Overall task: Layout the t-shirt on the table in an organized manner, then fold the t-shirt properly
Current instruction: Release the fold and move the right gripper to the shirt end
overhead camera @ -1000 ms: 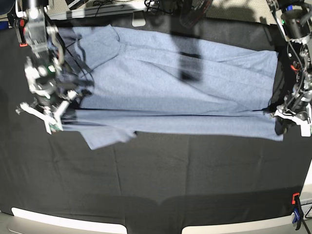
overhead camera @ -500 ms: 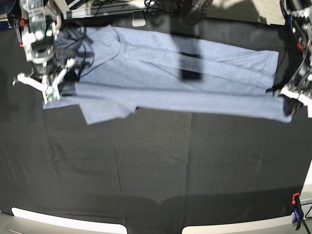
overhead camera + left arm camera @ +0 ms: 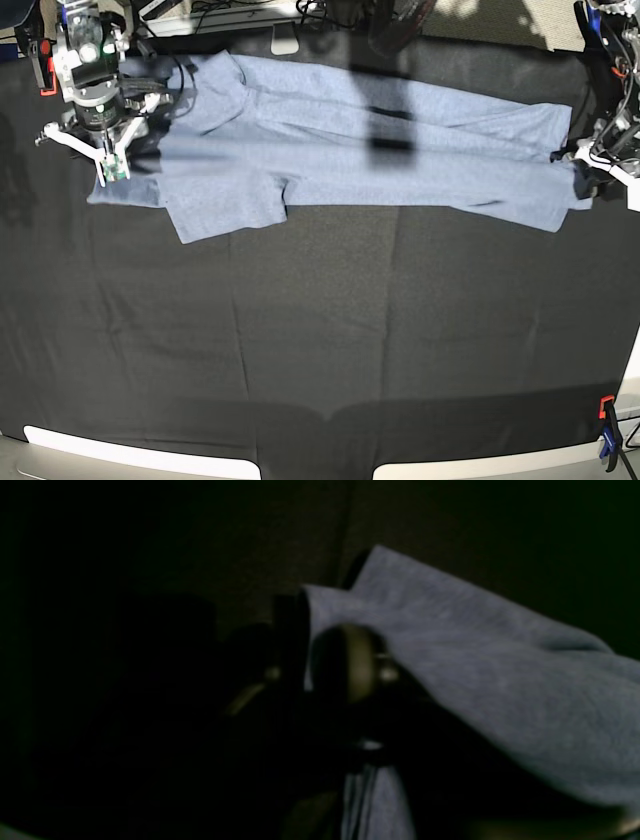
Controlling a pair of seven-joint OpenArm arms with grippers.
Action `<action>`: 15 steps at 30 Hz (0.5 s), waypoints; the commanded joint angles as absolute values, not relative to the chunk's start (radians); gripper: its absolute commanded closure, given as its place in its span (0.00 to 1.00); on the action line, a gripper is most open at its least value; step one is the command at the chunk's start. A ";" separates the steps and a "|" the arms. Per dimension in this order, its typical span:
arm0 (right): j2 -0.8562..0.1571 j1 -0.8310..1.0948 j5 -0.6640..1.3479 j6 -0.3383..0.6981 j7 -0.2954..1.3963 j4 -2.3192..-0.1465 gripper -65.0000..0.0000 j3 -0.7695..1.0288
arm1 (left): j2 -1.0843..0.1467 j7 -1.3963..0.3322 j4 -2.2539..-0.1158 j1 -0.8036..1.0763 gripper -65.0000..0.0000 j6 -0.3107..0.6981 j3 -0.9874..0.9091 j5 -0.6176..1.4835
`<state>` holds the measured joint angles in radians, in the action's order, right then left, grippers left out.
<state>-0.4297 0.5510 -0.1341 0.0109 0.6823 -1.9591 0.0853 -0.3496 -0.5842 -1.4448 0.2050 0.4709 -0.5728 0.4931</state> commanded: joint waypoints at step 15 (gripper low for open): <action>-0.432 0.215 0.169 0.136 0.704 -1.856 0.53 0.094 | -0.369 -0.577 -1.463 0.196 0.60 0.517 -0.582 0.577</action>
<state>-0.4141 0.2153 0.1783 0.1429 0.7147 -1.8420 0.0860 -0.3496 -0.5999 -1.4448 0.2043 0.5095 -0.5747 0.5579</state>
